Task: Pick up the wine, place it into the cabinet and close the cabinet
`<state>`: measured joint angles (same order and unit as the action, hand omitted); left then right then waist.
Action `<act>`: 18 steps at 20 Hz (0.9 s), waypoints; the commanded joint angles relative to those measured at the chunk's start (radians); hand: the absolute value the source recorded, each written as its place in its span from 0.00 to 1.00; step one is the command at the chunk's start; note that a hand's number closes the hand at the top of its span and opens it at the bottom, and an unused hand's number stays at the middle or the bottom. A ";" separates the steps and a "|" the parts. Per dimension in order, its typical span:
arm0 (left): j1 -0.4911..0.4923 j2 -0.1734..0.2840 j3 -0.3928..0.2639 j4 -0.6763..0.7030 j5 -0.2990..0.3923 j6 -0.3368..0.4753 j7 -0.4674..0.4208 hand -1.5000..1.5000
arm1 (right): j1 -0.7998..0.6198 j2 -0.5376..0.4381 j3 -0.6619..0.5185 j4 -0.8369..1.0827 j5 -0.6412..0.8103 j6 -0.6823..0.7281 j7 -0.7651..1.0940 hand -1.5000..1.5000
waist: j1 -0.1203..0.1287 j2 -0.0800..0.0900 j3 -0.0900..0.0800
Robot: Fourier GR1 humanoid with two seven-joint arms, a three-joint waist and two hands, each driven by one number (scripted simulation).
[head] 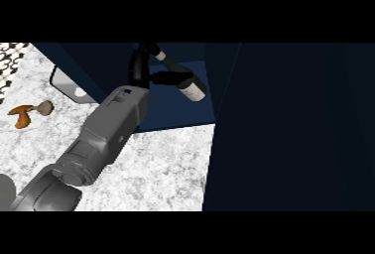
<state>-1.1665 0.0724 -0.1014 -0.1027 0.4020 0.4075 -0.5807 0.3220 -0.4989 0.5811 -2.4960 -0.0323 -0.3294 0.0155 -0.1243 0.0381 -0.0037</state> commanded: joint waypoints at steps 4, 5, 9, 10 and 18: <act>-0.038 -0.008 0.057 -0.054 0.050 -0.134 -0.045 1.00 | 0.062 -0.024 -0.025 -0.135 -0.067 0.006 0.038 0.00 | 0.018 -0.010 0.002; -0.026 -0.021 0.064 -0.064 0.057 -0.168 -0.060 1.00 | 0.071 -0.023 0.000 -0.151 -0.044 -0.002 0.057 0.00 | 0.030 -0.016 0.001; -0.024 -0.045 0.072 -0.057 0.060 -0.224 -0.077 1.00 | 0.077 -0.030 -0.001 -0.169 -0.038 0.002 0.067 0.00 | 0.034 -0.016 0.002; -0.039 -0.045 0.073 -0.075 0.061 -0.229 -0.055 0.00 | 0.101 -0.027 0.000 -0.216 -0.021 -0.027 0.095 0.00 | 0.054 -0.029 0.002; -0.030 -0.068 0.075 -0.093 0.064 -0.275 -0.032 0.00 | 0.135 -0.067 -0.071 -0.261 -0.068 -0.009 0.107 0.00 | 0.082 -0.035 0.003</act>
<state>-1.2066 0.0113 -0.0293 -0.1837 0.4664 0.1539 -0.6196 0.3931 -0.5197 0.5488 -2.5108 -0.0355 -0.3365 0.0098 -0.0624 0.0083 -0.0010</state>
